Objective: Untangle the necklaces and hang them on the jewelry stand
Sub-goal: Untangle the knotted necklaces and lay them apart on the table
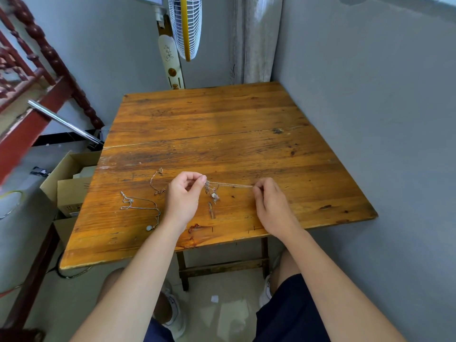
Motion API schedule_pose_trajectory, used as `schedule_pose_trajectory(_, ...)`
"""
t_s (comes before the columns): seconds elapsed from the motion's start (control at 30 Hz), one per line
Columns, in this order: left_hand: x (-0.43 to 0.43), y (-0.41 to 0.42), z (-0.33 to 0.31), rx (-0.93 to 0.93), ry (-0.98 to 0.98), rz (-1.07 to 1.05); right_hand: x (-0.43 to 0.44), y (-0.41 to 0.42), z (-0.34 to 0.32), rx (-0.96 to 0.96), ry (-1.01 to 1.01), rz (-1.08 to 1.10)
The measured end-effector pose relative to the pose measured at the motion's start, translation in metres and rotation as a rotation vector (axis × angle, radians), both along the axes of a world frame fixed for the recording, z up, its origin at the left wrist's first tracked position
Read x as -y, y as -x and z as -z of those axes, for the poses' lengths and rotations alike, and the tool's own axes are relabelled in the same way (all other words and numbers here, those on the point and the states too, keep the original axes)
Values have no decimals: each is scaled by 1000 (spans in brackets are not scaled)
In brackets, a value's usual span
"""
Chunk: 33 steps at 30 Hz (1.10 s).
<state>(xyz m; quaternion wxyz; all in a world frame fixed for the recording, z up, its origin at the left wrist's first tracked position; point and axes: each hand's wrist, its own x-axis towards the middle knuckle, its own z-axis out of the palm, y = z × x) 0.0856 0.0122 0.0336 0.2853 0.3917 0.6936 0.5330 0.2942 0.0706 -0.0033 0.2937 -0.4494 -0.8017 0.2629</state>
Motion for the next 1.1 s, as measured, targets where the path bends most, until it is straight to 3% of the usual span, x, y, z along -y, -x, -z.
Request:
schedule_pose_trajectory(0.13,2,-3,6,6,28,18,2,0,-1,-42,-13,19)
schedule_pose_trajectory(0.33,6,-3,7,38,26,46,1,2,3,71,-42,-16)
schedule_pose_trajectory(0.5,10,-4,7,40,16,84,2,7,3,146,-229,-85)
schedule_pose_trajectory(0.73,11,-3,7,52,16,101,0,44,-2,112,-206,-166)
schedule_pose_trajectory(0.8,11,-3,7,68,11,100,-1,45,-1,29,-147,-135)
schedule_pose_trajectory(0.97,10,0,4,90,-2,102,4,44,-16,-329,220,-23)
schedule_pose_trajectory(1.1,8,1,5,209,1,65,2,35,-28,-574,426,60)
